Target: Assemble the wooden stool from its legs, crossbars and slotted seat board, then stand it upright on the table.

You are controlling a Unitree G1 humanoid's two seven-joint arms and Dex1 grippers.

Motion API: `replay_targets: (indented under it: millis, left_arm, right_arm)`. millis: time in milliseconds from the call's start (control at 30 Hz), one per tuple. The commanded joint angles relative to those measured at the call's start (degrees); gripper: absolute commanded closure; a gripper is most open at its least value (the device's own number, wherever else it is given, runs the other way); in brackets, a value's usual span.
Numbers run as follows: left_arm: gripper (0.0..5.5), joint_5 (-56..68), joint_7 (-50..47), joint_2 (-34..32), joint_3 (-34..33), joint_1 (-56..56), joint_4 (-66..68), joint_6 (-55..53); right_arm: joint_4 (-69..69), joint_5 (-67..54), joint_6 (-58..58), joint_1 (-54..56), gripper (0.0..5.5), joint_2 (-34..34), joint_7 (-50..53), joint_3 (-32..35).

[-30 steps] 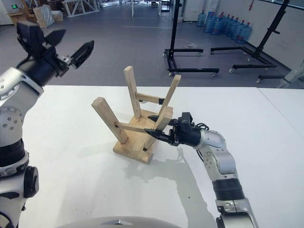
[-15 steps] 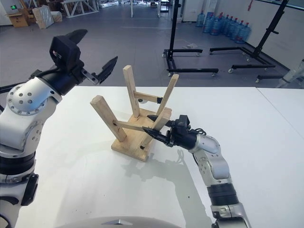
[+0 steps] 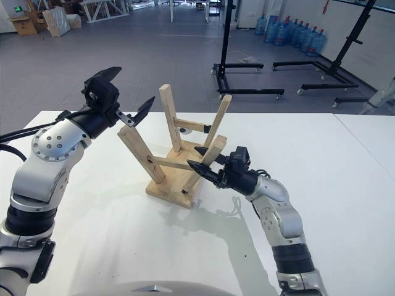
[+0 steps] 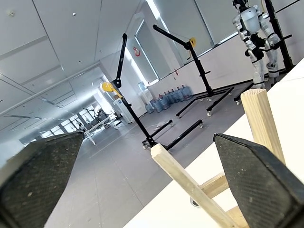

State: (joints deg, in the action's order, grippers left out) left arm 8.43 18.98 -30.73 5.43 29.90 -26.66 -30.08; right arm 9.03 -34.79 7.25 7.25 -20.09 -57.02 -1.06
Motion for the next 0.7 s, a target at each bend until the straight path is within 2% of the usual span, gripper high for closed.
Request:
replay_targets:
  millis: [33,500,700]
  left_arm:
    - [0.52,-1.34,1.11,0.35,0.62,-0.16,-0.13,0.13]
    - [0.52,-3.76,2.73,1.35,0.74,-0.35,0.13,0.82]
    - [0.52,-9.08,3.92,0.02,4.52,-1.48,0.93,5.23]
  right_arm:
    - [-1.53,2.38,-2.04,0.16,3.45,-1.05,-1.59,-0.49]
    - [-5.96,6.67,-6.98,0.43,3.45,-1.28,-3.31,-2.61]
    - [-6.12,6.40,-7.20,0.82,3.45,-0.91,-2.66,-3.06]
